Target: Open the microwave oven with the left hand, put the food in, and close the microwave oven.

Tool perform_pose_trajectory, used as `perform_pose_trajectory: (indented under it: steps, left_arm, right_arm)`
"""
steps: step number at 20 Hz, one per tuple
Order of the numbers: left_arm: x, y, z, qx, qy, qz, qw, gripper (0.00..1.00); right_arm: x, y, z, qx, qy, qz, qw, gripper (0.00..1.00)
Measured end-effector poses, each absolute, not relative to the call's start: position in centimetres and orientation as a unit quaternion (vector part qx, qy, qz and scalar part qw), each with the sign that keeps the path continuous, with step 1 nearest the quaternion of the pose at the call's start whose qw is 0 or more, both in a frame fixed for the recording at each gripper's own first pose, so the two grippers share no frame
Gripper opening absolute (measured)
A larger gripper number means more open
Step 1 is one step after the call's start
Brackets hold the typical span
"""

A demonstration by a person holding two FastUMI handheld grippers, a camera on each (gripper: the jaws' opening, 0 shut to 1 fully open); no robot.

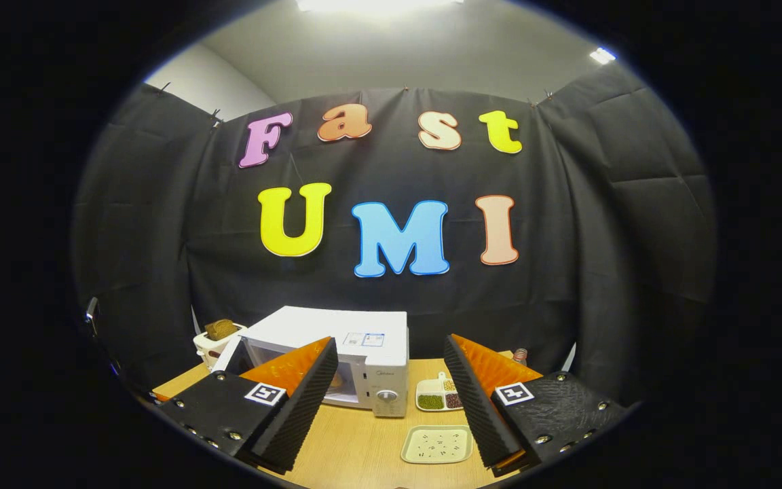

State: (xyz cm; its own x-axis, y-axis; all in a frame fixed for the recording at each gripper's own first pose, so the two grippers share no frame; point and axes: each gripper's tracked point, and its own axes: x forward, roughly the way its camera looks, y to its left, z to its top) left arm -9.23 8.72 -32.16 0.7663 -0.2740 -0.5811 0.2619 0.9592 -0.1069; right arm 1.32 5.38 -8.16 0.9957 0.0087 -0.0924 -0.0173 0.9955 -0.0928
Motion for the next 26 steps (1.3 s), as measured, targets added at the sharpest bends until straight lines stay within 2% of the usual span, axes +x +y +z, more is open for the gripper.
perform_pose_trajectory:
  steps: [14, 21, 25, 26]
  left_arm:
    - [-2.6, 0.4, -33.7, 0.0, 0.314, -0.213, 0.925, 0.07]
    - [1.5, -2.4, -34.5, -0.007, 0.312, -0.223, 0.924, 0.08]
    - [3.7, -3.6, -35.2, -0.008, 0.314, -0.224, 0.923, 0.05]
    - [4.3, -3.9, -35.4, -0.008, 0.314, -0.223, 0.923, 0.08]
  right_arm:
    - [3.3, 1.5, -8.9, -0.037, 0.054, -0.009, 0.998, 0.96]
    - [4.2, -0.9, -8.8, -0.032, 0.051, -0.02, 0.998, 0.96]
    - [4.4, -2.4, -9.2, -0.038, 0.055, -0.028, 0.997, 0.96]
    - [4.4, -2.8, -9.3, -0.04, 0.056, -0.031, 0.997, 0.98]
